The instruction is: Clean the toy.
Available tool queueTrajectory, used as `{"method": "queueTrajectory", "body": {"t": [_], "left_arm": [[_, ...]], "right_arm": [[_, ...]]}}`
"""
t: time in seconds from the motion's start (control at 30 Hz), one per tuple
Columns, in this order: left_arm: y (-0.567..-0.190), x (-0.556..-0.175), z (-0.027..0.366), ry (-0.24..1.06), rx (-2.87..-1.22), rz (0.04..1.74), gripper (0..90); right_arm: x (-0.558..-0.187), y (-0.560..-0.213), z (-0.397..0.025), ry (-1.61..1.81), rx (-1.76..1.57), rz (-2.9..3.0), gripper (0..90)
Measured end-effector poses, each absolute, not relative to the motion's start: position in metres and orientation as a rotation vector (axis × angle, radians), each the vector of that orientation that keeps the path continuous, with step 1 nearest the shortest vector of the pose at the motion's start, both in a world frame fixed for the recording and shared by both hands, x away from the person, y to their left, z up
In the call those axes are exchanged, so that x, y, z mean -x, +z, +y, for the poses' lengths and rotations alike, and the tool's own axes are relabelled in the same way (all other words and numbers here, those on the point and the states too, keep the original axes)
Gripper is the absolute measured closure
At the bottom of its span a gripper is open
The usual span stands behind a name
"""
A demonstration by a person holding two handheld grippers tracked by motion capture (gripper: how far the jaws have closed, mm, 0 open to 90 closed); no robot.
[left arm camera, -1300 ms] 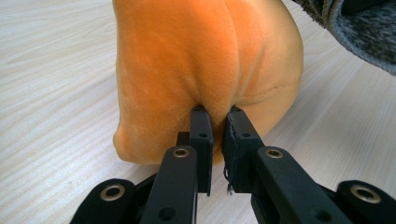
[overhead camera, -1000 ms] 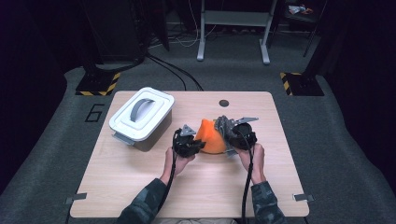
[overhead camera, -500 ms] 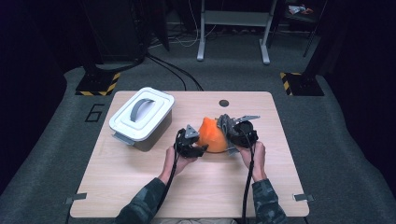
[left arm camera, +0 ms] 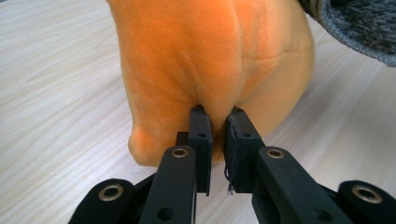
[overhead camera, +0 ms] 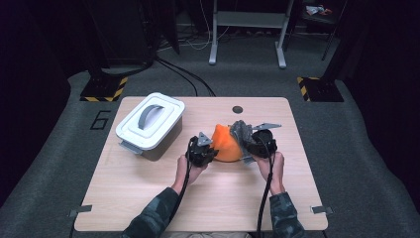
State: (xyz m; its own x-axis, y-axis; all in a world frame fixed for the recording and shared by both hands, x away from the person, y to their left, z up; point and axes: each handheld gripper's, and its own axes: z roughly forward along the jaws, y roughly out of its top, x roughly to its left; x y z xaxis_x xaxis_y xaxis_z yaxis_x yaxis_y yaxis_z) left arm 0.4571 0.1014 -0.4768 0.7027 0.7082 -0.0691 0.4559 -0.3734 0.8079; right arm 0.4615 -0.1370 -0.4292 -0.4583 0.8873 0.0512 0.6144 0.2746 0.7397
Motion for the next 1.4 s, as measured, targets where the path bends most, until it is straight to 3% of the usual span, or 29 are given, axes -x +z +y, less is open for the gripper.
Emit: {"method": "queueTrajectory", "body": {"t": [0.33, 0.6, 1.4], "left_arm": [[-0.466, -0.448, 0.099, 0.315, -2.015, 0.857, 82.8], [-0.471, -0.451, 0.102, 0.285, -2.017, 0.879, 82.5], [-0.48, -0.456, 0.109, 0.264, -1.996, 0.925, 82.5]], "right_arm": [[-0.448, -0.404, -0.113, 1.058, -1.246, 2.21, 74.2], [-0.458, -0.415, -0.092, 1.024, -1.24, 2.255, 74.3], [-0.462, -0.434, -0.12, 0.966, -1.34, 2.206, 74.3]]}}
